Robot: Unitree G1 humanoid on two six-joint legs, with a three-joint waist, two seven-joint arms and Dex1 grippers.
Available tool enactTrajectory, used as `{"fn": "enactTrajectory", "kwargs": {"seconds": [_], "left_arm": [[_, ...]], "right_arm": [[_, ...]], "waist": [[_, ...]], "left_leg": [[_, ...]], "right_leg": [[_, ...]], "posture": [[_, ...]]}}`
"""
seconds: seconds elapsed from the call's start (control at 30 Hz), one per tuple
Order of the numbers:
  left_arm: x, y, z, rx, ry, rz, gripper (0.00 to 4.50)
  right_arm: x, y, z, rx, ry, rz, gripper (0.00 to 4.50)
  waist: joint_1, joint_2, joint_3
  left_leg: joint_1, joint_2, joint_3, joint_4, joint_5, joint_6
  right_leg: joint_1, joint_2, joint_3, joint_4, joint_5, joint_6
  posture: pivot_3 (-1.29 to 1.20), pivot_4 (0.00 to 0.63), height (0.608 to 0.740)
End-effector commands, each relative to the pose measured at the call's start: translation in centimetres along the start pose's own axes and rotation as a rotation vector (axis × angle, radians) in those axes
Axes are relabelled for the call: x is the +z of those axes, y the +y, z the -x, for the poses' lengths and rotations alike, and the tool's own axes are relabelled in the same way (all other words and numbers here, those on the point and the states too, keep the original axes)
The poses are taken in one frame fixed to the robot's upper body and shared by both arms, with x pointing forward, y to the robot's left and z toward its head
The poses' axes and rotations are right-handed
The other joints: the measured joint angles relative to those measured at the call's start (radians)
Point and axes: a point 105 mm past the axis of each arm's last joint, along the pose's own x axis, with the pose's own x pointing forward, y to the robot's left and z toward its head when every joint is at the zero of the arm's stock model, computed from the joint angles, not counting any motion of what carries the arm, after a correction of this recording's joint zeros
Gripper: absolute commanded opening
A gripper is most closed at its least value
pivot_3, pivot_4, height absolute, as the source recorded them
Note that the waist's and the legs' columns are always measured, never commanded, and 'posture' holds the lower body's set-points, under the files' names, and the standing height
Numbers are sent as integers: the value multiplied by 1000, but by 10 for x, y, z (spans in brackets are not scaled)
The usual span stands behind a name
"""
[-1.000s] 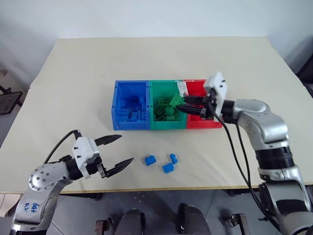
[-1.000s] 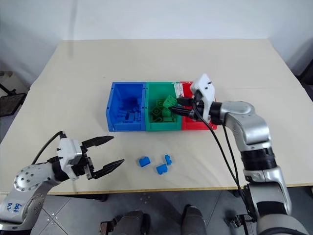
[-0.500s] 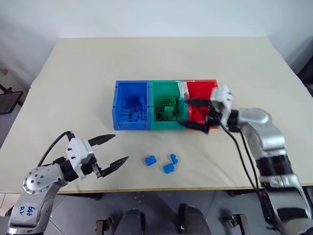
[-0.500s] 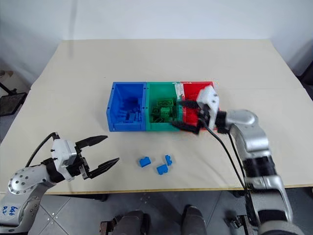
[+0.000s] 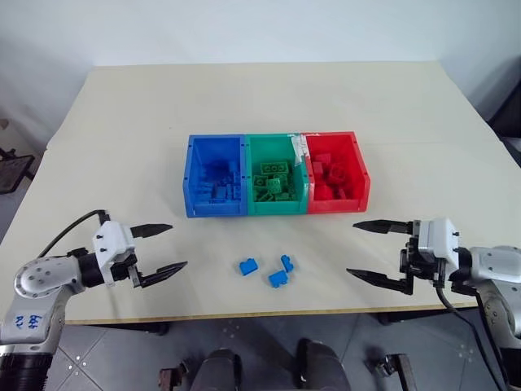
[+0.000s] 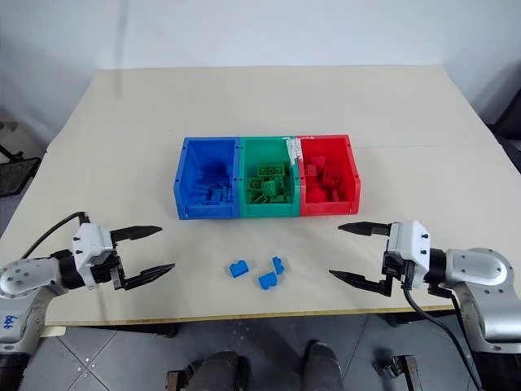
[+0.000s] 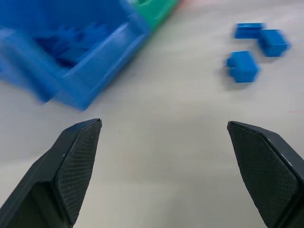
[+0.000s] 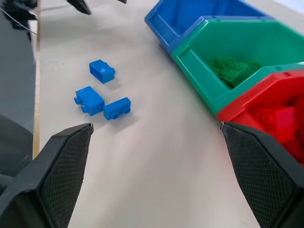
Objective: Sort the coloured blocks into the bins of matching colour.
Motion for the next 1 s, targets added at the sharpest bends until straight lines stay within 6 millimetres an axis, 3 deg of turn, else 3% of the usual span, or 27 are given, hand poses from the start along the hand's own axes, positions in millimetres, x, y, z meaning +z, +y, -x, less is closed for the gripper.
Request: {"fn": "enactTrajectory", "kwargs": {"seconds": [0.03,0.13,0.3,0.5,0.67,1.0], "left_arm": [[29,-19,-34,-182,-31,-106,4500],[46,-35,-60,-293,-28,-151,4500],[57,-52,-109,-410,45,-224,4500],[72,-45,-164,-396,71,-274,4500],[76,-32,-181,-390,104,-362,4500],[69,-36,-184,-535,150,-461,4500]], "right_arm": [[5,3,12,-32,20,18,4489],[5,8,18,-49,40,-10,4489],[4,22,23,-61,66,-60,4489],[10,35,15,-57,50,-87,4489],[13,37,14,-79,53,-94,4489],[11,39,20,-105,81,-103,4489]], "waist": [[12,0,0],[25,0,0],[25,0,0],[26,-1,0],[24,-1,0],[28,-1,0]], "left_leg": [[0,0,0,0,0,0],[0,-1,0,1,0,0],[0,-1,0,1,0,0],[0,-1,1,2,0,1],[0,-1,1,2,0,1],[-1,-2,1,2,0,2]], "right_leg": [[0,0,0,0,0,0],[0,0,0,0,0,0],[1,0,0,1,0,0],[1,0,1,0,0,0],[1,0,1,-1,0,0],[1,0,1,-1,0,0]], "posture": [[0,150,740],[0,150,740],[0,150,740],[0,150,740],[0,150,740],[0,150,740]]}}
